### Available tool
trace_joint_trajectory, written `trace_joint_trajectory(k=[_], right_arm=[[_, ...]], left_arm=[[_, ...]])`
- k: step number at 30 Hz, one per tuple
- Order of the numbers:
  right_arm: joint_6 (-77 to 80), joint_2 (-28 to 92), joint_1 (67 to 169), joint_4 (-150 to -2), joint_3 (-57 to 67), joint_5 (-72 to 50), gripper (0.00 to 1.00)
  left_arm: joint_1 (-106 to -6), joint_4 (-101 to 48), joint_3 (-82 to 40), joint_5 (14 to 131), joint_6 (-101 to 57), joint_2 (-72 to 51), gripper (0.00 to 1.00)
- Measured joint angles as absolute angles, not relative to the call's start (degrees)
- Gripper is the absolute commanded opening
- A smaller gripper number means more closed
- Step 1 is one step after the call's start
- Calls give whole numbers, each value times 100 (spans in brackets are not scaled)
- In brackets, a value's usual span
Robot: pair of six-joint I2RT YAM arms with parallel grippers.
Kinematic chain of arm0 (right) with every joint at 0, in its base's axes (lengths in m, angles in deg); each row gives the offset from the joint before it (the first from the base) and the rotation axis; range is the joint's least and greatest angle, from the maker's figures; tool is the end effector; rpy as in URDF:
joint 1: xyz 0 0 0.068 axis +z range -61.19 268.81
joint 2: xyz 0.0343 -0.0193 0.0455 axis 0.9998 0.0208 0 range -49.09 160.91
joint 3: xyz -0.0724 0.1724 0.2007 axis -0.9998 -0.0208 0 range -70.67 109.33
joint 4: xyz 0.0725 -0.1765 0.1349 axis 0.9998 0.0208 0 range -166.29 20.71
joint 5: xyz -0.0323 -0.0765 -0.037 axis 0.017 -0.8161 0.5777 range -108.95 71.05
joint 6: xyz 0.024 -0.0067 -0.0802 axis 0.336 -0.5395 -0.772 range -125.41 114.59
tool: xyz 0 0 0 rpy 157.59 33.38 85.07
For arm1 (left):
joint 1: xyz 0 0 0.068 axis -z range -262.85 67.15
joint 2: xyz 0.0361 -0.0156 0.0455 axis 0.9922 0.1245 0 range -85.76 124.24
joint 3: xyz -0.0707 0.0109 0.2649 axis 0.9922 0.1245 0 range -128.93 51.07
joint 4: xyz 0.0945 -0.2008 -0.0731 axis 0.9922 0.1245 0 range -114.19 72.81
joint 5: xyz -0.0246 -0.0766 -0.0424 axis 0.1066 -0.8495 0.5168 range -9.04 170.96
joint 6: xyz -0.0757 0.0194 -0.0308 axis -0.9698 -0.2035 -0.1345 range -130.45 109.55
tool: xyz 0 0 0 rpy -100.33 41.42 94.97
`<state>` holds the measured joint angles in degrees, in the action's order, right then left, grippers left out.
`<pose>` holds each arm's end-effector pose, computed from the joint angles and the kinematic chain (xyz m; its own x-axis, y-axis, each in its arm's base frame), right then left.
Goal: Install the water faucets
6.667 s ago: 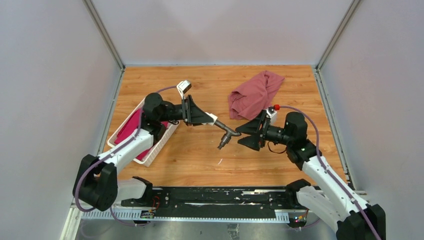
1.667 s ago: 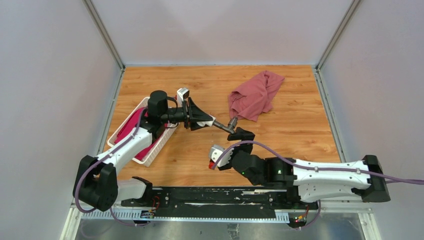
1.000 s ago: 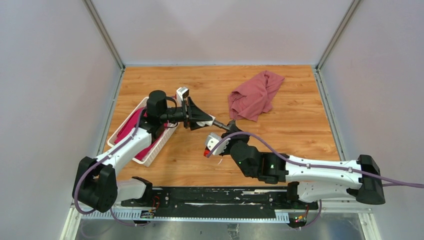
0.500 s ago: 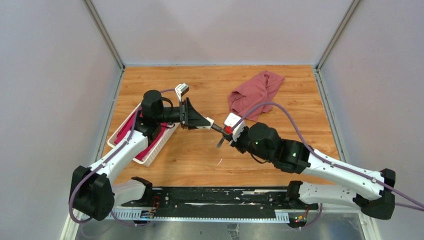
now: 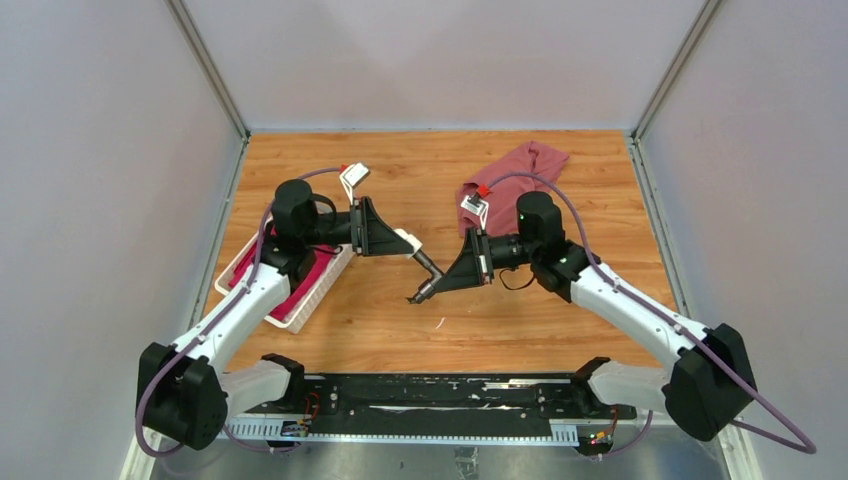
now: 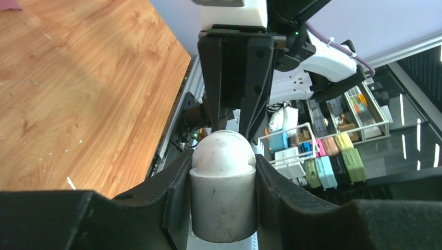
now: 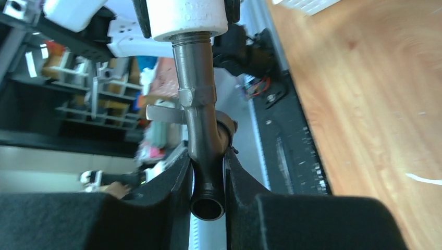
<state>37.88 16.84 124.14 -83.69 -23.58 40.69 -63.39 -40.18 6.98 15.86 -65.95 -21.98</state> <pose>0.1621 0.1928 0.3213 -0.7912 -0.1361 -0.5962 -0.6041 0.0227 0.7966 0.1947 -0.1397 0.3291 -0.8534 -0.0664 -0.5170 0.5127 0.0717 -0.8556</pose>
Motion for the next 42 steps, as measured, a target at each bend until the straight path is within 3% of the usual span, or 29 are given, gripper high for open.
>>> trace_joint_trajectory(k=[1,4,7,10,19,26,36,42], right_arm=[[3978,1769,12409,-8487,-2374,4233,39],[4254,1856,12381,-8515,-2356,4399,60],[3873,1706,12355,-7772,-2059,4038,72],[3357,1332,12329,-7031,-1816,3490,77],[1397,95,12375,-4727,-1401,1332,77],[-629,-1079,13911,-4340,-1307,-1048,84],[-3112,-120,17225,-4874,-1790,-5131,92],[-4393,512,17432,-5925,-2170,-6361,90]], left_arm=[[-6339,-4012,698,1575,-6595,-2200,0],[-6304,-4025,698,1525,-6532,-2230,0],[-6151,-3988,698,1407,-6486,-2230,0],[-6129,-3983,698,1405,-6563,-2219,0],[-6129,-3953,698,1752,-7645,-2038,0],[-6129,-3948,696,2141,-8689,-1636,0],[-6129,-3933,715,2441,-9011,-1413,0],[-6129,-3933,715,2441,-9017,-1411,0]])
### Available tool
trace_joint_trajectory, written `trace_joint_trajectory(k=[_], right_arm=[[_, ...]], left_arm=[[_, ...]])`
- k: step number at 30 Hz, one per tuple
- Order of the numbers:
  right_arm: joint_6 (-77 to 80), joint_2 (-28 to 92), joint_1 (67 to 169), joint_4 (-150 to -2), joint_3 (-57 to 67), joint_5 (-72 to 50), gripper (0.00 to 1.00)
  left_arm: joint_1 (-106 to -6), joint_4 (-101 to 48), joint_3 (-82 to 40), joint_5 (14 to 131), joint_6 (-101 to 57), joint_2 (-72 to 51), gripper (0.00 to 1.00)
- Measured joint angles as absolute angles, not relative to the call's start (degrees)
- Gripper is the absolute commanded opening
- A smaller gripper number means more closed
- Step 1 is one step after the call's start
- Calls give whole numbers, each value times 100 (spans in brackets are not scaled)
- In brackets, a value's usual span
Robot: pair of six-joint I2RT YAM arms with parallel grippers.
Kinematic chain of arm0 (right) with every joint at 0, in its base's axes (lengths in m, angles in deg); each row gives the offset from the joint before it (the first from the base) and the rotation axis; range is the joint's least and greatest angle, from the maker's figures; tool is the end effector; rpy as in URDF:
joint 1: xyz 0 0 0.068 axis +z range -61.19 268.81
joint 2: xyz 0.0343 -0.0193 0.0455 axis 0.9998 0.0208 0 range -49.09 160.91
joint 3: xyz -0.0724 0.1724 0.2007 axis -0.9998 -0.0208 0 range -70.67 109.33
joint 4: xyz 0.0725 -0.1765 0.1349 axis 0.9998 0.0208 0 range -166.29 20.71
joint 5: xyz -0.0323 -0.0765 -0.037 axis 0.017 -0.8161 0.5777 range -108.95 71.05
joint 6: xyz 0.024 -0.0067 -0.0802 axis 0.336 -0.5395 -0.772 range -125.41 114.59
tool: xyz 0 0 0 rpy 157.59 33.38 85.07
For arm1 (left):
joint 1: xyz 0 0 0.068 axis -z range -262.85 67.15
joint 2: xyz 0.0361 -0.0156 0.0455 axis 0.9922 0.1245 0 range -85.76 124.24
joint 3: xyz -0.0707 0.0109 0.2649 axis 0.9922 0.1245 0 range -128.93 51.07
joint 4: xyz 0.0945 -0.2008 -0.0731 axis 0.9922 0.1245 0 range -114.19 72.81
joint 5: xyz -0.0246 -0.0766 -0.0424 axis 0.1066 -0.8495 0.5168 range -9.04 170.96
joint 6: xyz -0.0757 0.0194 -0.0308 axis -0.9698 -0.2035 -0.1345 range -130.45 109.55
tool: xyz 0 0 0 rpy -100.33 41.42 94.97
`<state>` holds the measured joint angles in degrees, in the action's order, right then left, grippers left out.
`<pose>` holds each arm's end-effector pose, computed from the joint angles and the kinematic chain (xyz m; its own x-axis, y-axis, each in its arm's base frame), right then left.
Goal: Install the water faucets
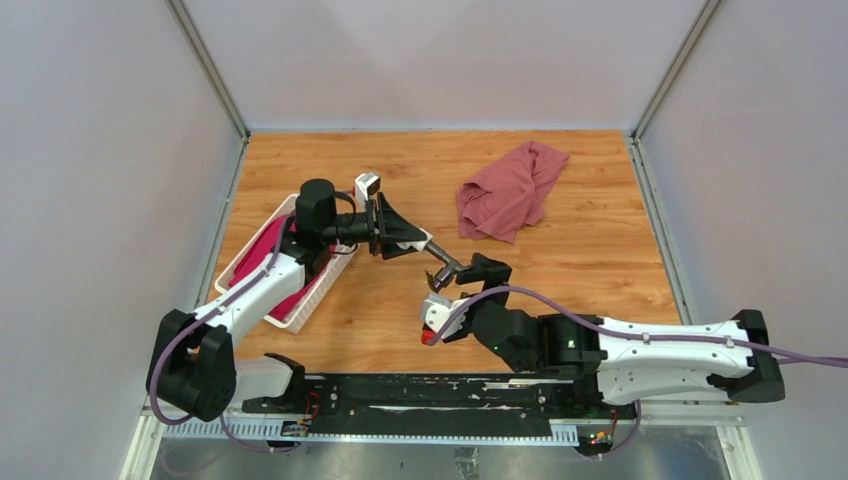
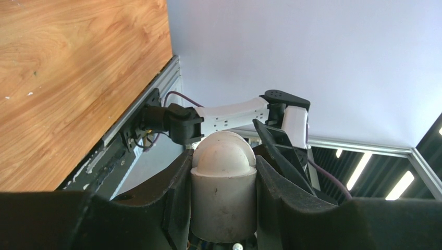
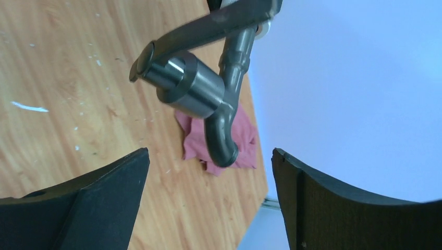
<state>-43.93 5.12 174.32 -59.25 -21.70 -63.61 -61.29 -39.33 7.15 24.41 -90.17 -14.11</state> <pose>0.0673 0.1967 0.3212 0.3868 -0.7343 -0.5579 -0.5335 0.3153 -0.7849 0.2252 -0.1551 0.2937 -0.9807 -0.1956 0.0048 -0.0282 0.1169 -0.9927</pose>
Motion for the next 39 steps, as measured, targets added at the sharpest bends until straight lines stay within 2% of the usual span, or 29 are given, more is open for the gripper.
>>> trace_joint_trajectory(k=[6,9,11,13,18,19,27,34,35,36,39], right_arm=[[-5132,1069,17371,-6920,-2330,-6707,81],[-5296,1257,17268,-7226,-2341,-6702,64],[-5344,1334,17187,-7394,-2341,-6682,47],[-5289,1347,17085,-7499,-2341,-6588,34],[-4644,1102,16683,-7407,-2319,-6007,2],[-4389,997,16562,-7320,-2295,-5740,0],[-1672,331,15568,-6830,-2253,-3485,0],[1143,108,14033,-6880,-2271,-713,0],[1574,110,13782,-6996,-2310,-259,3],[2000,121,13550,-7149,-2374,163,13],[3443,278,12877,-7921,-2658,1453,64]], left_arm=[[-6129,-3933,715,2437,-9015,-1411,0],[-6129,-3931,715,2423,-9015,-1411,0],[-6129,-3933,715,2408,-9013,-1411,0],[-6129,-3933,715,2395,-9011,-1413,0],[-6172,-3894,715,2437,-8998,-1413,0],[-6177,-3905,715,2443,-8991,-1413,0],[-6166,-3990,715,2174,-8727,-1492,0],[-6164,-4042,704,2056,-8523,-1666,0],[-6164,-4049,696,2056,-8519,-1701,0],[-6166,-4055,680,2063,-8512,-1739,0],[-6181,-4071,654,2091,-8445,-1859,0]])
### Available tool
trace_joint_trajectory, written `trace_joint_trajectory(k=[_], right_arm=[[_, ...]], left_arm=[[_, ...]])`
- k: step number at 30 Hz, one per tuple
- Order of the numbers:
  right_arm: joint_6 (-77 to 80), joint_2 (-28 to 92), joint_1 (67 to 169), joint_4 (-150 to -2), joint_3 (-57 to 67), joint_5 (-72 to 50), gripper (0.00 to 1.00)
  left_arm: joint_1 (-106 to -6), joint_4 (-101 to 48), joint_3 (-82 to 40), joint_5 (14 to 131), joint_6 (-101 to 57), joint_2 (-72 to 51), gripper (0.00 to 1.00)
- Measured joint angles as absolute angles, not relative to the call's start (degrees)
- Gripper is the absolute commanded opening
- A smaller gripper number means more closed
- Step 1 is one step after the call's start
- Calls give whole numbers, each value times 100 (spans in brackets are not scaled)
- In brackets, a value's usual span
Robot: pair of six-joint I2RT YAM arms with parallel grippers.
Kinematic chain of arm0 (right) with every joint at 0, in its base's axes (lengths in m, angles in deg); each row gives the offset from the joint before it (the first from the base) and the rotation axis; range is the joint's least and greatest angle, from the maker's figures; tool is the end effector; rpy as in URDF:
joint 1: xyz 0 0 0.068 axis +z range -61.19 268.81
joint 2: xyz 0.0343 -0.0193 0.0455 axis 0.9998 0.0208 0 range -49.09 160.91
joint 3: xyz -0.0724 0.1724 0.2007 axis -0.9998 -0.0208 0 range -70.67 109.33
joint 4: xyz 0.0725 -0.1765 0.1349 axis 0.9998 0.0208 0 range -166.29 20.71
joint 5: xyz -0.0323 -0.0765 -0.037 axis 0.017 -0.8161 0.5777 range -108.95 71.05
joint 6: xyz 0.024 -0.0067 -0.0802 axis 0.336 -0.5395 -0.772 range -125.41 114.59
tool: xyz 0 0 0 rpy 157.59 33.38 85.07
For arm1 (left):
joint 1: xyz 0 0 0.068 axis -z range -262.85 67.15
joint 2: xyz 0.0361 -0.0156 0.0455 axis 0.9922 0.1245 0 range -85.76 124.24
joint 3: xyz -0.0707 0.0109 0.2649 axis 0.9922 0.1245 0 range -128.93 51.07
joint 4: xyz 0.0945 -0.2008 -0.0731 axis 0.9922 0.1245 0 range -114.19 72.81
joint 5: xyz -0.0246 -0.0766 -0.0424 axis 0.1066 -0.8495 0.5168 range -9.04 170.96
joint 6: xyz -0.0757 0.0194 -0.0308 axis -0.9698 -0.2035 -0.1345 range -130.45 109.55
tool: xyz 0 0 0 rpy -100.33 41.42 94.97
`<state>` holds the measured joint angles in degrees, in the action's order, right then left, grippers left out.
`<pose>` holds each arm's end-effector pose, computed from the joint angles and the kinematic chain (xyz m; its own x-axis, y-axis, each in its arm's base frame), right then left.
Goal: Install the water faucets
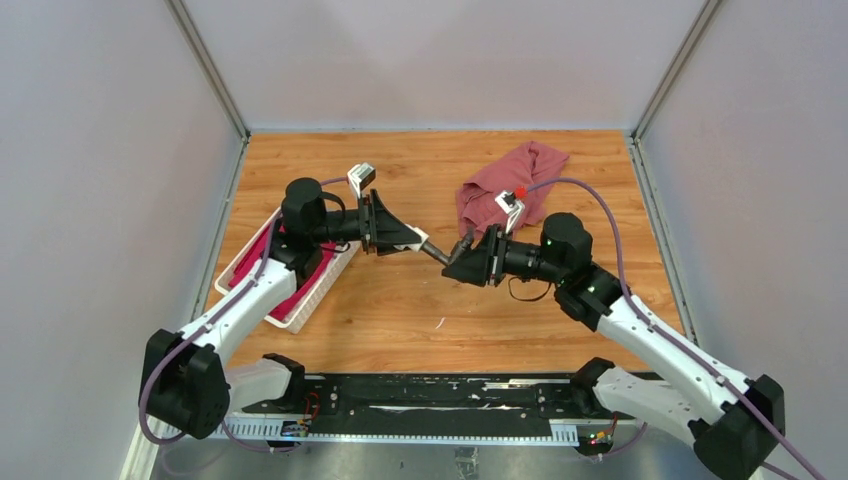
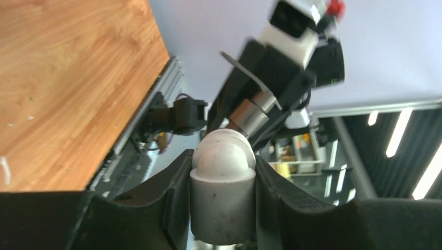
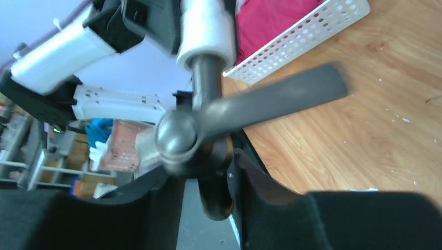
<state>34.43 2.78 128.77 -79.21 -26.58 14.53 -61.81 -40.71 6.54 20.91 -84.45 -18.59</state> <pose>0.1366 0.1674 0.3413 -0.6629 0.1416 -0.7352 -0.6933 0.2546 0.6741 0.2091 -0.1489 0.3191 -0.9727 -0.1400 -0.1852 0.1754 0.0799 -0.9813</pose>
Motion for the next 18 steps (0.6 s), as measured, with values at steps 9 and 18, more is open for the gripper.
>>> trace_joint_trajectory(k=[9,18], right_arm=[[5609,-32,11852,-8342,-3480,2041,90],[2553,-1680,11953,-5647,-2083,692,86]], left_arm=[[-6159,-3981,654,2021,-7937,-1975,0],[-6159,-3931,678,2159,-8233,-1970,0]])
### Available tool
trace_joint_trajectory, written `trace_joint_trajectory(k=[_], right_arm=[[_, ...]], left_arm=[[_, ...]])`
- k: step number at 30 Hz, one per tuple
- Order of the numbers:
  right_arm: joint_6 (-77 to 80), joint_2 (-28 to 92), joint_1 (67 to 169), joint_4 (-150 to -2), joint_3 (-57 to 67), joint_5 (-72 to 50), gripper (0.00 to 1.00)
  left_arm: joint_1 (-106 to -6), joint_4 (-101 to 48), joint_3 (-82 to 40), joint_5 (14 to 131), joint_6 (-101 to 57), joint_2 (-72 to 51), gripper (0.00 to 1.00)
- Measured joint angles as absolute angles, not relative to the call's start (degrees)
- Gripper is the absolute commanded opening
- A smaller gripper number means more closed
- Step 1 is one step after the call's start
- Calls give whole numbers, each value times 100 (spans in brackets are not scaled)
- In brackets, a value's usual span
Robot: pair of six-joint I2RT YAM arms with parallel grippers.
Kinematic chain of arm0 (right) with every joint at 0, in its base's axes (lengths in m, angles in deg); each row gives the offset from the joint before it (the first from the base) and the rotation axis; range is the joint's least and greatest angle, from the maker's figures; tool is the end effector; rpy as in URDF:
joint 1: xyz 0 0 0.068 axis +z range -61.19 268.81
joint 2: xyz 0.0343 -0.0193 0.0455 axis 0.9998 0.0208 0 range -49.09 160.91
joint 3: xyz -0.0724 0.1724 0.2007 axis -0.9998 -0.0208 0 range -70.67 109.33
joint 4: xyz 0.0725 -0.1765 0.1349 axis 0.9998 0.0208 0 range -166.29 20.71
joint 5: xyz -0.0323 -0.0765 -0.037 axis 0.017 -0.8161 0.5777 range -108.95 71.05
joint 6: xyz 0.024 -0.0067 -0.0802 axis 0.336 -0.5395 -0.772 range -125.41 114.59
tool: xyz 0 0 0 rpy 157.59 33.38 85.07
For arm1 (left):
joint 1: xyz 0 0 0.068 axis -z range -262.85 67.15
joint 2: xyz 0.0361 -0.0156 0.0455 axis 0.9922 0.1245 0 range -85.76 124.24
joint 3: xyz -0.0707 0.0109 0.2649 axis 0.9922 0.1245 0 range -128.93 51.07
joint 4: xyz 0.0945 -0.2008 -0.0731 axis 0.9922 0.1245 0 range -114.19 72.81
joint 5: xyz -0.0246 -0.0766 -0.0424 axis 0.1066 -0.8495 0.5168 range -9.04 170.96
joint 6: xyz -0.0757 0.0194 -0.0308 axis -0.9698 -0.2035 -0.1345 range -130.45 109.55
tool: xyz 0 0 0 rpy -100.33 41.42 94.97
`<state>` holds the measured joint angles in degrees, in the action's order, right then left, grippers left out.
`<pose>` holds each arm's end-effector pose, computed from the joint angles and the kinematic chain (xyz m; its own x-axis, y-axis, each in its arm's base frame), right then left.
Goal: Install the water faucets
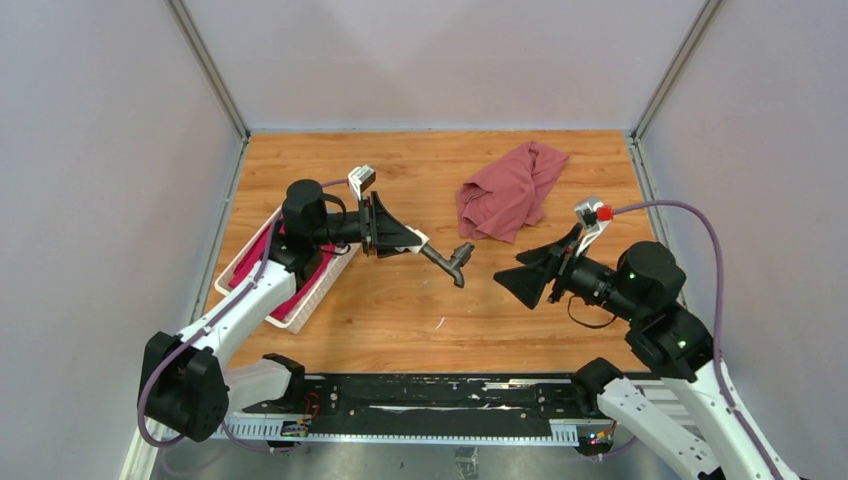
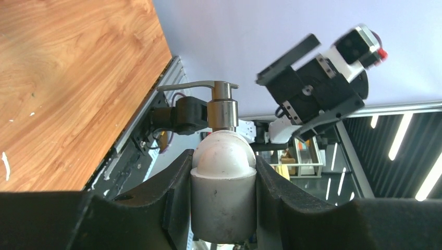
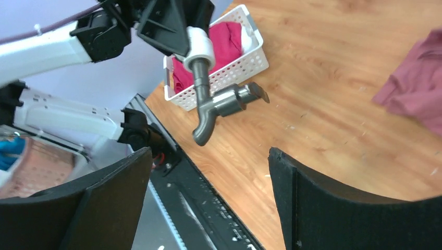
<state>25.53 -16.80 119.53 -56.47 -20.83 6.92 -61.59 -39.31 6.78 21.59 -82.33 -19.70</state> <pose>0.0891 0.0903 0.3719 -0.4581 0.2658 -0.8482 -0.6983 0.4828 0.5285 0.2053 -0.1479 0.3194 -0.9662 -0.1436 -0.2142 0.2026 0.0912 -0.9750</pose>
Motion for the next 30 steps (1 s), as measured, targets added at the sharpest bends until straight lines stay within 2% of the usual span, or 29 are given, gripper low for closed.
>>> trace_joint_trajectory(k=[5,13,18,22,24,27,30], right_arm=[[1204,-1584,12882,-4963,-1366,-326,88],[-1230,-579,16370,-4555,-1283,-3776,99],[-2806,-65,17445,-5558,-1869,-5570,100],[-4015,464,17585,-6705,-2474,-6578,97],[-4446,678,17579,-7180,-2673,-6831,92],[-4789,838,17439,-7704,-2826,-6919,78],[-4891,842,17183,-8082,-2848,-6910,51]], left_arm=[[-6159,-3931,678,2231,-8372,-1929,0],[-6159,-3907,678,2321,-8475,-1861,0],[-6159,-3907,678,2358,-8497,-1791,0],[-6159,-3902,678,2356,-8506,-1771,0],[-6159,-3900,678,2353,-8504,-1771,0],[-6159,-3902,678,2349,-8504,-1771,0],[-6159,-3900,678,2347,-8504,-1771,0]])
